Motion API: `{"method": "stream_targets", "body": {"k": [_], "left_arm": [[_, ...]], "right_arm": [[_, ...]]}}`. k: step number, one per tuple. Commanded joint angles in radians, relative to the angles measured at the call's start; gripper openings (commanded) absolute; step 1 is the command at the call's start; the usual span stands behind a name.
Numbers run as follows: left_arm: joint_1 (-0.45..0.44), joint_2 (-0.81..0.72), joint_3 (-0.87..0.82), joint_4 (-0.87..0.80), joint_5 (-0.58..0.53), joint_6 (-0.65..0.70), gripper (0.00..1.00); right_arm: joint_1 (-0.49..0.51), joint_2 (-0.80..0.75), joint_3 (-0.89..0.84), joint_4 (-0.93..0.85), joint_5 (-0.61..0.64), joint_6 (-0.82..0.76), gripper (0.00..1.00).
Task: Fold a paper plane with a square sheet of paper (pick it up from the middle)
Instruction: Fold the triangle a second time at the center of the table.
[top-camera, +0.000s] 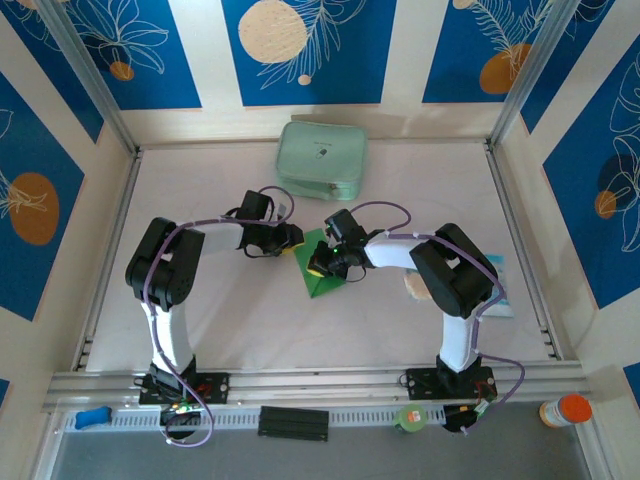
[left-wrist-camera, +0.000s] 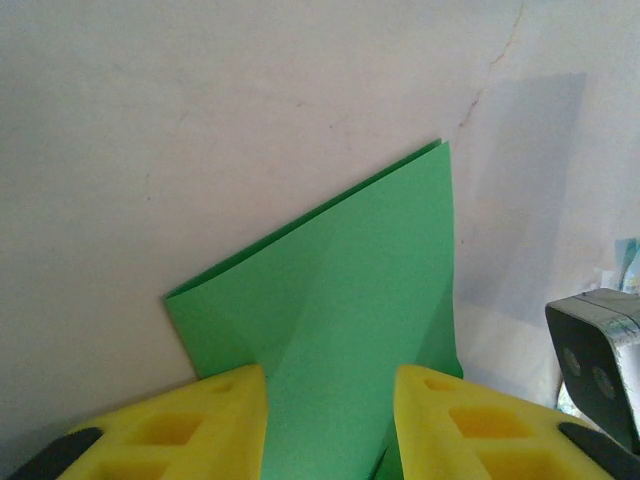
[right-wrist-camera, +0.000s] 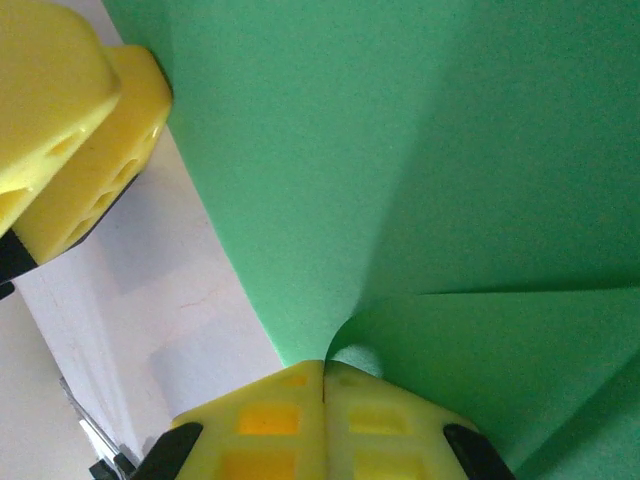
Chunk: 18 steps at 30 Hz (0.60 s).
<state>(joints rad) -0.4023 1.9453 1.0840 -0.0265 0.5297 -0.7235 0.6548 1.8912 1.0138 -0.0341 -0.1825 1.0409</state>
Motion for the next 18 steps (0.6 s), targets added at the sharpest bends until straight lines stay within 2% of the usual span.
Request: {"method": "stream_targets", "body": {"k": [1,15,18], "left_arm": [[-0.004,0.044,-0.023,-0.127,-0.051,0.016,0.4],[-0.004,0.035,-0.014,-0.134,-0.051,0.014,0.4],[-0.004,0.01,-0.003,-0.144,-0.047,0.01,0.4]], "right_arm": [[0.004,0.023,-0.001,-0.024,0.015,0.005,0.0],[0.008,0.043,0.003,-0.038,0.009,0.005,0.0],[0.007,0.05,0.007,-0.043,-0.002,0.007,0.06]]}}
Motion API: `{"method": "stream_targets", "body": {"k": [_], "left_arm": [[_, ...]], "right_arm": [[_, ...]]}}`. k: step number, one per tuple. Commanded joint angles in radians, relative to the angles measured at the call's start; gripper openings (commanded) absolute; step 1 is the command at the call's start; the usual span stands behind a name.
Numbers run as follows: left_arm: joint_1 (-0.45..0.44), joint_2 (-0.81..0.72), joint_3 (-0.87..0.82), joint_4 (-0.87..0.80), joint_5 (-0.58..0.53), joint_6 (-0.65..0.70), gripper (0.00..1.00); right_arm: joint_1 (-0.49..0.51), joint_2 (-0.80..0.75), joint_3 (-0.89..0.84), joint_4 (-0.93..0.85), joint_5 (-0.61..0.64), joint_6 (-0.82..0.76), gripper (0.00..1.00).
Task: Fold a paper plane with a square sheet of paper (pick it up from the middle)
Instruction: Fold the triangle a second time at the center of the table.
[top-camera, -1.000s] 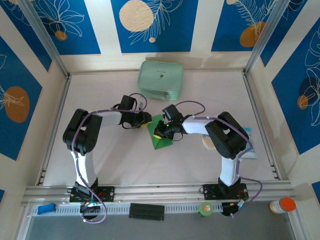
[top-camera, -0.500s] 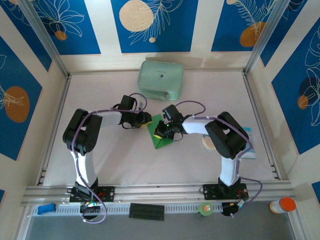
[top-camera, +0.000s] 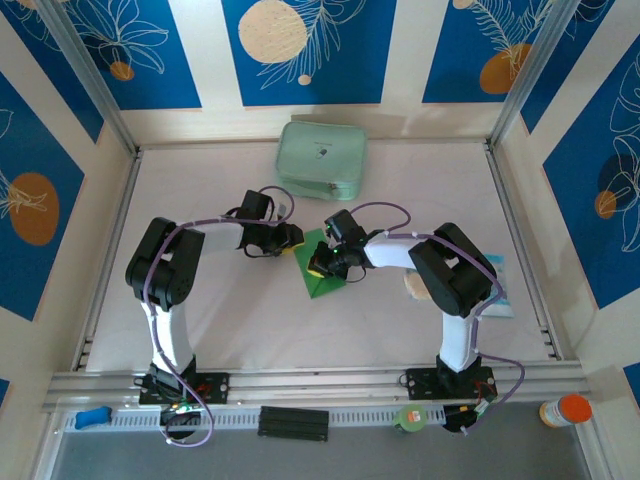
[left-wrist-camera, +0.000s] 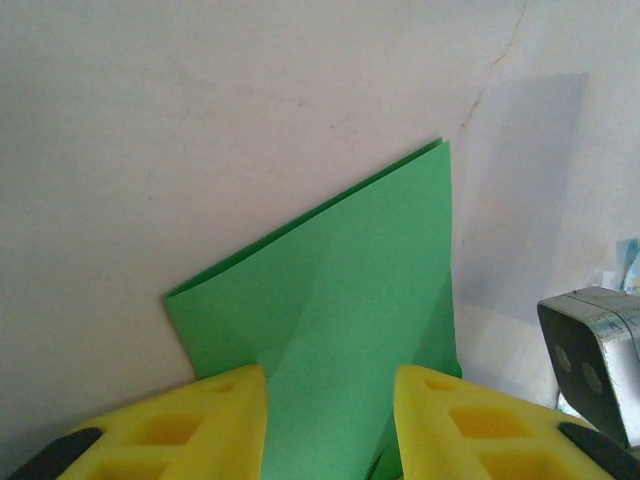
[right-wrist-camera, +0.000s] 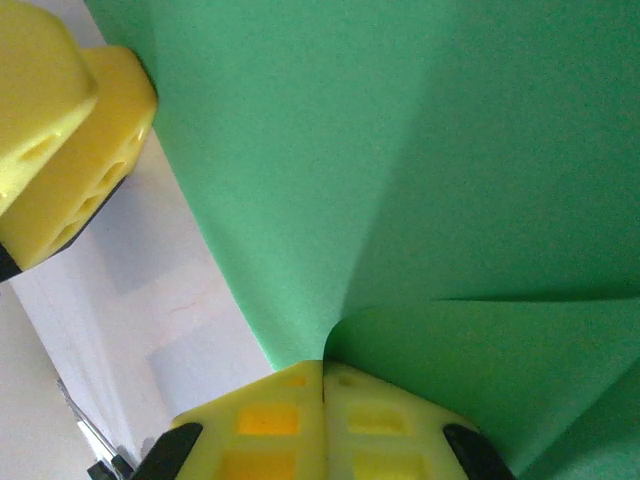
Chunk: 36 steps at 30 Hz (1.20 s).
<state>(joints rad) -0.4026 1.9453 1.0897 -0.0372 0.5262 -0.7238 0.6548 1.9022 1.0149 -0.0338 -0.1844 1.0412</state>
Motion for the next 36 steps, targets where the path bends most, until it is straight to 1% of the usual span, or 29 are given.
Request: {"method": "stream_targets", "body": {"k": [1,6,10,12,15,18,21,26,33,36], "left_arm": [[-0.002,0.0,-0.003,-0.137,-0.045,0.008,0.4],[0.018,-0.076,0.03,-0.161,-0.085,-0.024,0.42],[0.046,-0.136,0.02,-0.15,-0.113,-0.056,0.44],[0.052,-0.162,0.009,-0.146,-0.12,-0.064,0.45],[0.052,-0.2,-0.016,-0.14,-0.119,-0.073,0.45],[0.047,-0.237,-0.054,-0.127,-0.099,-0.089,0.43],[0.027,-0.272,-0.088,-0.143,-0.101,-0.093,0.4],[-0.016,-0.311,-0.138,-0.155,-0.109,-0.11,0.34],[-0.098,-0.28,-0.151,-0.139,-0.11,-0.154,0.23],[-0.128,-0.249,-0.137,-0.134,-0.111,-0.17,0.19]], "right_arm": [[0.006,0.042,0.007,-0.042,-0.005,0.007,0.08],[0.003,0.045,0.001,-0.024,-0.022,0.017,0.25],[0.0,0.043,-0.005,-0.018,-0.028,0.019,0.36],[-0.001,0.04,-0.009,-0.014,-0.03,0.019,0.39],[-0.003,0.037,-0.016,-0.006,-0.033,0.019,0.39],[-0.007,0.035,-0.024,0.003,-0.036,0.016,0.36],[-0.007,0.037,-0.026,-0.005,-0.03,0.006,0.26],[-0.008,0.043,-0.019,-0.036,-0.015,-0.004,0.17],[-0.008,0.057,-0.006,-0.077,-0.004,0.001,0.06],[-0.008,0.06,0.003,-0.091,-0.003,0.0,0.05]]}}
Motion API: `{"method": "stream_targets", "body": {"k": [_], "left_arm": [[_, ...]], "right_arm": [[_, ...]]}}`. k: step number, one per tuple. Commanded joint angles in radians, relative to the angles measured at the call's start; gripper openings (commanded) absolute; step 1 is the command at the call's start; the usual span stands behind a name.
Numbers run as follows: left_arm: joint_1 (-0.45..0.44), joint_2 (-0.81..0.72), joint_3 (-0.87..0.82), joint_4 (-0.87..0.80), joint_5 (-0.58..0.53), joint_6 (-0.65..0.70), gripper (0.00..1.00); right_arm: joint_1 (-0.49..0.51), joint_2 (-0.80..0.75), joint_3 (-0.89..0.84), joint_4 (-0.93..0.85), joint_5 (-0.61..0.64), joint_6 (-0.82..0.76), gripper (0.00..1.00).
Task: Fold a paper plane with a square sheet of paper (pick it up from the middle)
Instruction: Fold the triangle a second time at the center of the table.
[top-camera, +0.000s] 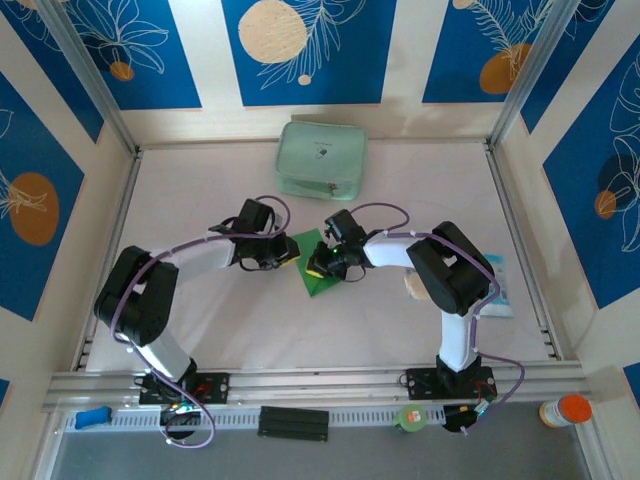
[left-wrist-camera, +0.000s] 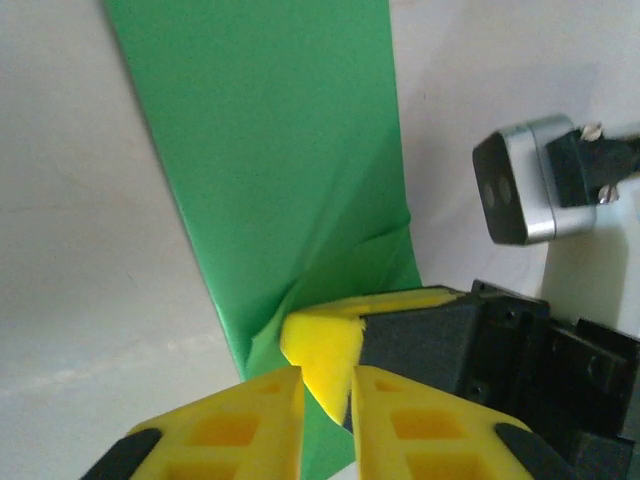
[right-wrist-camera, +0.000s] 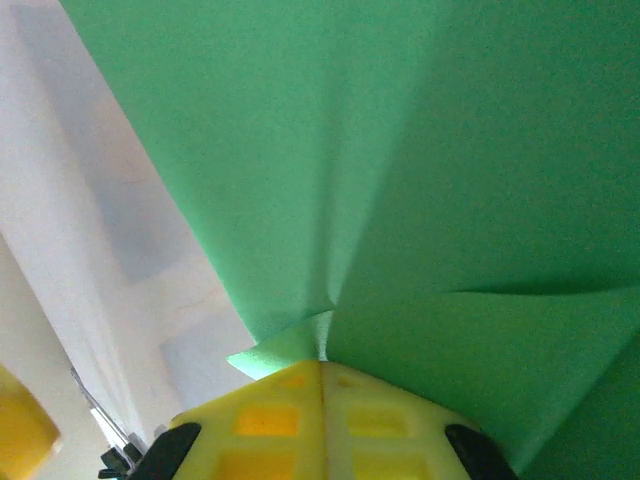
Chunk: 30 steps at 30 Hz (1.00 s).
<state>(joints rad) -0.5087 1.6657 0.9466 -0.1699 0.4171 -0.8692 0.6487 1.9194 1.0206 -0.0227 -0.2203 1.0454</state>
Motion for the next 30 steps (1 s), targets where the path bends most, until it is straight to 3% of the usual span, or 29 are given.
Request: {"method": "stream_targets", "body": {"k": [1,6,16,30], "left_arm": [[-0.032,0.04,0.012,-0.006,-0.013,-0.027,0.18],[-0.069,0.076,0.035,-0.035,-0.09,-0.034,0.12],[-0.083,0.131,0.068,-0.044,-0.123,-0.029,0.04],[-0.084,0.183,0.075,-0.089,-0.17,0.008,0.0]], "right_arm": [[-0.001,0.043,-0.002,-0.103,0.033,-0.005,0.04],[-0.001,0.044,0.002,-0.105,0.03,-0.001,0.04],[-0.003,0.043,0.003,-0.1,0.021,-0.002,0.04],[-0.027,-0.065,-0.031,0.012,-0.058,-0.013,0.04]]}}
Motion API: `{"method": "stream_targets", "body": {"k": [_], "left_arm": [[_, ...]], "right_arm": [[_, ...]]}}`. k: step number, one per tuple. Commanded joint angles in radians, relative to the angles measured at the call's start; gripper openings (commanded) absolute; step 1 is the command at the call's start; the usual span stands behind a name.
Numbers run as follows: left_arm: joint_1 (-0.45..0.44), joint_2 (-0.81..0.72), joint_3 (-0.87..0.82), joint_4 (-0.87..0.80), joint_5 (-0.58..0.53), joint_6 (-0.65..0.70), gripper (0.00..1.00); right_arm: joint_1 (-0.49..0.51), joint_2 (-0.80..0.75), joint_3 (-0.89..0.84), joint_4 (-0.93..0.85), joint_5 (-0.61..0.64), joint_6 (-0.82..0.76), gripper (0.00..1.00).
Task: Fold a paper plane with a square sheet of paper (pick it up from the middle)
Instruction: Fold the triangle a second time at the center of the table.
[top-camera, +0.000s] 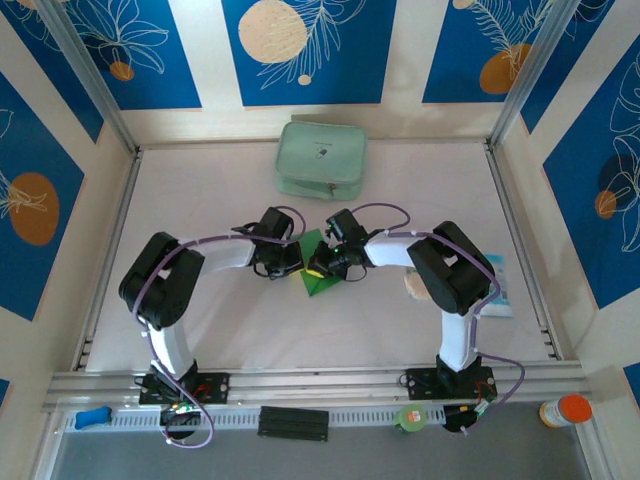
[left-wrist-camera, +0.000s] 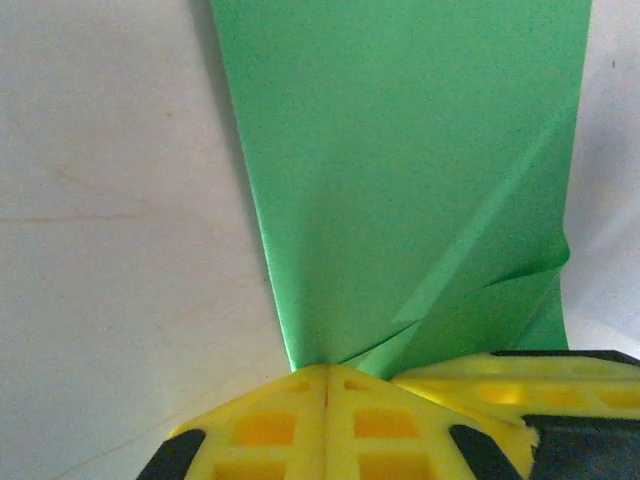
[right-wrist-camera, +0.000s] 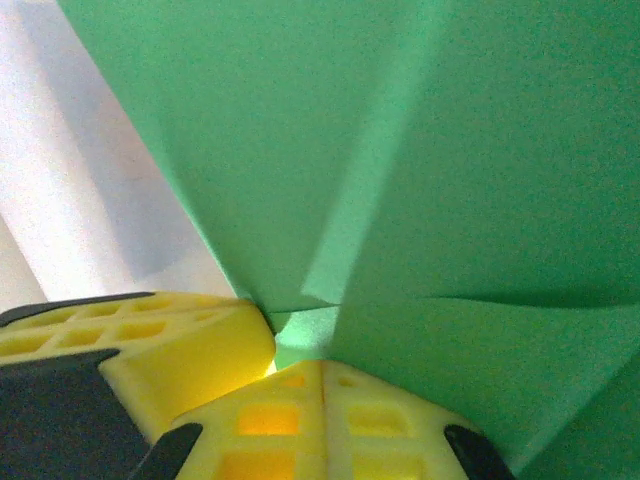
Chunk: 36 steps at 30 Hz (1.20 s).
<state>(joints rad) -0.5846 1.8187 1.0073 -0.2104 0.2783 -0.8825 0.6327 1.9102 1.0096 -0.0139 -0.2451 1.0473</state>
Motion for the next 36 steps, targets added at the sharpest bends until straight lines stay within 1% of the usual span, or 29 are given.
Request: {"method": "stream_targets", "body": {"k": [1,3,6,10,14,18,28,32,36], "left_arm": [[-0.009,0.033,0.015,-0.052,-0.03,0.026,0.0],[-0.009,0.037,0.02,-0.059,-0.028,0.034,0.0],[-0.008,0.038,0.028,-0.069,-0.025,0.053,0.0],[-0.008,0.048,0.047,-0.091,-0.022,0.081,0.0],[-0.007,0.054,0.066,-0.109,-0.019,0.11,0.0],[-0.007,0.06,0.081,-0.121,-0.026,0.14,0.0],[-0.007,0.079,0.108,-0.127,-0.022,0.163,0.0],[-0.007,0.062,0.14,-0.118,-0.006,0.168,0.0],[-0.01,0.009,0.145,-0.102,0.015,0.156,0.01]], "right_arm": [[-0.015,-0.069,-0.02,0.003,-0.038,-0.02,0.04],[-0.021,-0.092,-0.024,0.002,-0.04,-0.036,0.04],[-0.032,-0.102,-0.019,-0.037,-0.011,-0.076,0.04],[-0.052,-0.081,-0.016,-0.062,0.012,-0.112,0.04],[-0.06,-0.05,-0.005,-0.068,0.007,-0.127,0.04],[-0.061,-0.035,-0.012,-0.073,0.033,-0.122,0.04],[-0.059,-0.03,-0.079,-0.067,0.117,-0.064,0.04],[-0.054,-0.015,-0.089,-0.072,0.141,-0.048,0.04],[-0.045,-0.002,-0.088,-0.074,0.145,-0.041,0.04]]}}
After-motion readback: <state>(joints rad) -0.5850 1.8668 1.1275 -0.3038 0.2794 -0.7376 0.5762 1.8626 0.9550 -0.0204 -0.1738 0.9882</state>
